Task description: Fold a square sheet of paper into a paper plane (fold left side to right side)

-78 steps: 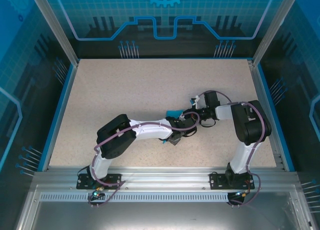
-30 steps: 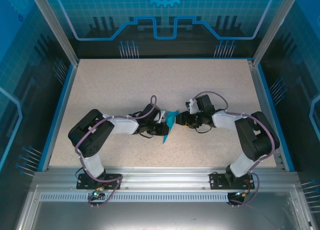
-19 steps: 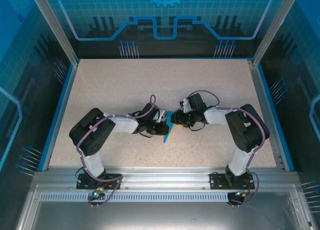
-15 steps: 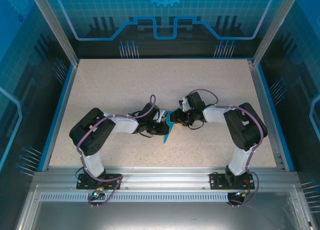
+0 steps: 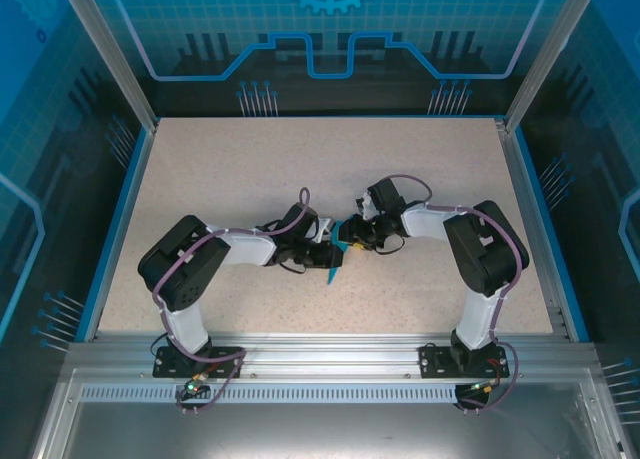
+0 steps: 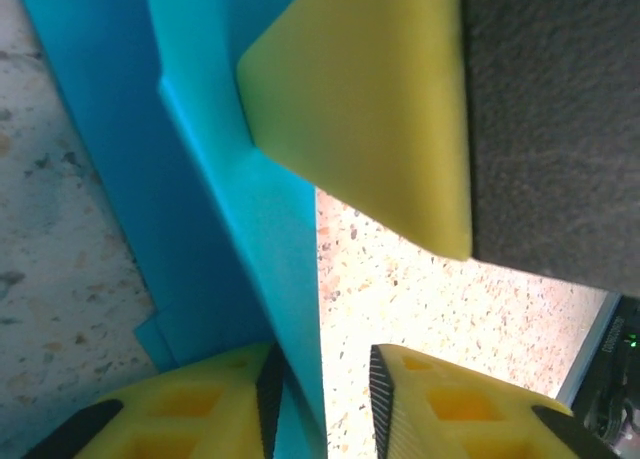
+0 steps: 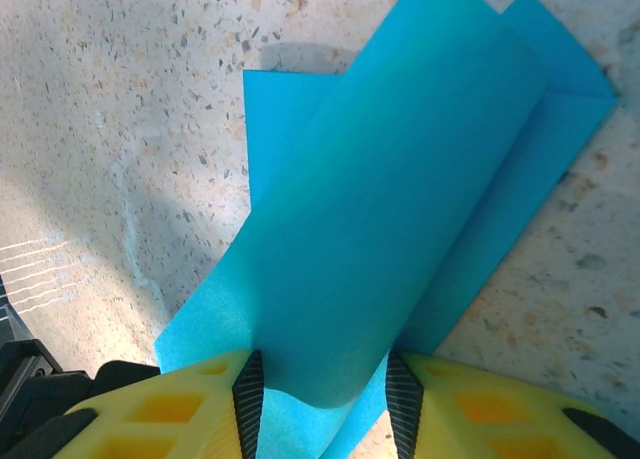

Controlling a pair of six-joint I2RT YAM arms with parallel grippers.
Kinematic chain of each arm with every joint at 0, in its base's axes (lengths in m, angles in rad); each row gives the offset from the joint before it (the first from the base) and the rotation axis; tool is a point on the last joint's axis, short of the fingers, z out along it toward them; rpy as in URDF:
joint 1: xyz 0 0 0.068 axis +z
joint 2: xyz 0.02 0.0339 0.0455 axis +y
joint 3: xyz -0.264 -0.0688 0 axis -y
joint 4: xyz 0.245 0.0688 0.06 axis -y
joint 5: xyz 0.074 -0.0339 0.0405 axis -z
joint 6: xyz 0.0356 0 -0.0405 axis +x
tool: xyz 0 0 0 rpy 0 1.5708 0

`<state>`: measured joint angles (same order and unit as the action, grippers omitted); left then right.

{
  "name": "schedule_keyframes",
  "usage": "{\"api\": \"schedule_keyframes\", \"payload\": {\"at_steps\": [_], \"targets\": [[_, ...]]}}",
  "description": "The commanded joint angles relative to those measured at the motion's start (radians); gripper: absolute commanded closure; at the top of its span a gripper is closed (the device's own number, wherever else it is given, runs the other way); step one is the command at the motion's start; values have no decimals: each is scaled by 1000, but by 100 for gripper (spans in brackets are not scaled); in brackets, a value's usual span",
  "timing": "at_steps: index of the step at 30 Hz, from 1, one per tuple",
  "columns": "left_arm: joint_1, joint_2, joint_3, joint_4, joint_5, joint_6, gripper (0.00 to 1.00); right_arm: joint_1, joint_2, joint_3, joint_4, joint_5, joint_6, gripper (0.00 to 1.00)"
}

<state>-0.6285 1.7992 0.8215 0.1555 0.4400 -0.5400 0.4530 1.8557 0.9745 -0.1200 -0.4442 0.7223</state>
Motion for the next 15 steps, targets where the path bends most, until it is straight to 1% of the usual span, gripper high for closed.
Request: {"api": "schedule_keyframes", "payload": {"at_steps": [1, 7, 10, 15], "targets": [[27, -58, -24, -34, 12, -2, 62, 24, 48, 4, -48, 48, -1, 59], [87, -150, -39, -80, 27, 2, 50, 24, 44, 0, -46, 48, -6, 59], [131, -156, -34, -85, 45, -14, 50, 24, 39, -6, -41, 48, -8, 59], [157, -87, 29, -95, 70, -26, 55, 24, 36, -10, -36, 48, -8, 59]]}}
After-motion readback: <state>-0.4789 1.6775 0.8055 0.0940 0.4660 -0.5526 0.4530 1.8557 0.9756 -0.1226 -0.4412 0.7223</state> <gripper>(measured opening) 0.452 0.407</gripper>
